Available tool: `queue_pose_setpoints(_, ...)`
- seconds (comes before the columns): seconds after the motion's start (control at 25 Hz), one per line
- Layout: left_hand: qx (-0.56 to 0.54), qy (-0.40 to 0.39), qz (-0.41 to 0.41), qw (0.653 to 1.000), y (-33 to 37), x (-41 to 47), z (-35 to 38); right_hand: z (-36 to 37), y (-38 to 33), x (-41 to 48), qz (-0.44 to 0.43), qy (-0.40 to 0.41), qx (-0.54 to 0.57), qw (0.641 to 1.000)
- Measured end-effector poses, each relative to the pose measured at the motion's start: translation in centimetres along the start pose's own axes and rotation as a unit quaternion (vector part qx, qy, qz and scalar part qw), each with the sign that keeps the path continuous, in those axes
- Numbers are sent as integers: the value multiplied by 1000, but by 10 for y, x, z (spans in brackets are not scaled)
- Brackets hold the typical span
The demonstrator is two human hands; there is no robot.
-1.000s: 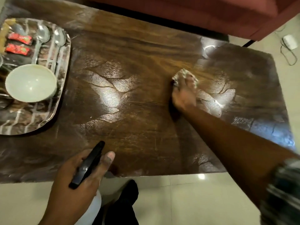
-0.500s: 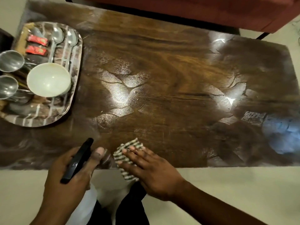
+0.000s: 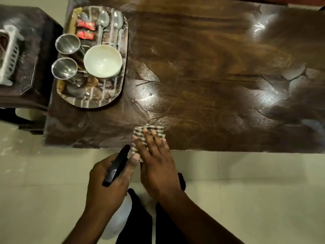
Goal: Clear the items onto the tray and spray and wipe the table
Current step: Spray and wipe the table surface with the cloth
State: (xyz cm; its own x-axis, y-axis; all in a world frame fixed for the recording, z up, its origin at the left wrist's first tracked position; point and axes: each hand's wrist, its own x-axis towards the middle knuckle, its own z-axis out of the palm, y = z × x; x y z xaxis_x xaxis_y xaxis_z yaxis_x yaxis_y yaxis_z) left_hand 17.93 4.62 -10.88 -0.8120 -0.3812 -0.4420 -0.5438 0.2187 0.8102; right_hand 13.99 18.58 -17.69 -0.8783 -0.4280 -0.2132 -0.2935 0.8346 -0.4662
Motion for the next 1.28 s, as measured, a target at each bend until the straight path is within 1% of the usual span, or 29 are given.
queue_pose_setpoints(0.08,-4,4,10,1000,-3,-2,-9,-11,22,-11,-83,-32,-65,994)
queue_pose_setpoints(0.12,-5,2,13,1000,-5,-2,-12,-19,42,-19,-93,-31,-92,991)
queue_pose_setpoints(0.16,-6,0,13,1000,-6,-1,-14,-29,63,-30,-75,-15,-107,991)
queue_pose_setpoints(0.24,-6,5,6,1000,-9,2,-18,-45,94,-52,30,43,-91,995)
queue_pose_setpoints(0.28,-6,11,1,1000,-11,5,-19,-46,97,-59,88,74,-70,991)
queue_pose_setpoints(0.36,-17,16,-5,1000,-12,9,-19,-27,75,-59,191,126,-36,973)
queue_pose_setpoints(0.4,-20,20,-2,1000,-12,11,-19,-16,55,-51,217,138,-21,966)
queue_pose_setpoints(0.44,-11,21,5,1000,-14,13,-18,-6,34,-40,215,138,-7,967)
queue_pose_setpoints(0.48,8,21,12,1000,-14,15,-18,1,15,-27,188,123,3,974)
queue_pose_setpoints(0.52,26,19,17,999,-15,18,-18,6,-1,-15,137,94,9,986)
queue_pose_setpoints(0.56,35,15,21,999,-16,20,-18,9,-11,-4,67,55,8,996)
queue_pose_setpoints(0.64,31,9,18,999,-17,23,-19,3,-9,15,-75,-16,-25,997)
queue_pose_setpoints(0.68,27,10,13,1000,-18,23,-20,-7,1,26,-119,-33,-51,991)
queue_pose_setpoints(0.72,22,14,7,1000,-18,23,-21,-19,13,38,-126,-35,-71,989)
queue_pose_setpoints(0.76,17,16,2,1000,-18,24,-23,-31,26,51,-98,-25,-76,992)
queue_pose_setpoints(0.84,5,15,3,1000,-17,24,-24,-52,44,80,13,17,-46,999)
queue_pose_setpoints(0.88,-3,14,6,1000,-16,26,-25,-57,46,95,56,35,-25,997)
queue_pose_setpoints(0.92,-11,15,9,1000,-15,27,-26,-57,39,108,76,45,-12,996)
queue_pose_setpoints(0.96,-18,18,11,1000,-13,28,-28,-52,27,115,72,45,-6,996)
queue_pose_setpoints(1.0,-23,25,11,999,-12,30,-31,-42,12,115,47,34,-6,998)
queue_pose_setpoints(1.12,-23,53,5,998,-7,35,-39,-9,-25,78,-85,-53,-7,995)
queue_pose_setpoints(1.2,-29,63,10,998,-4,37,-44,-1,-28,46,-155,-107,-19,982)
queue_pose_setpoints(1.28,-28,66,13,997,-3,39,-48,-9,-10,28,-178,-125,-32,976)
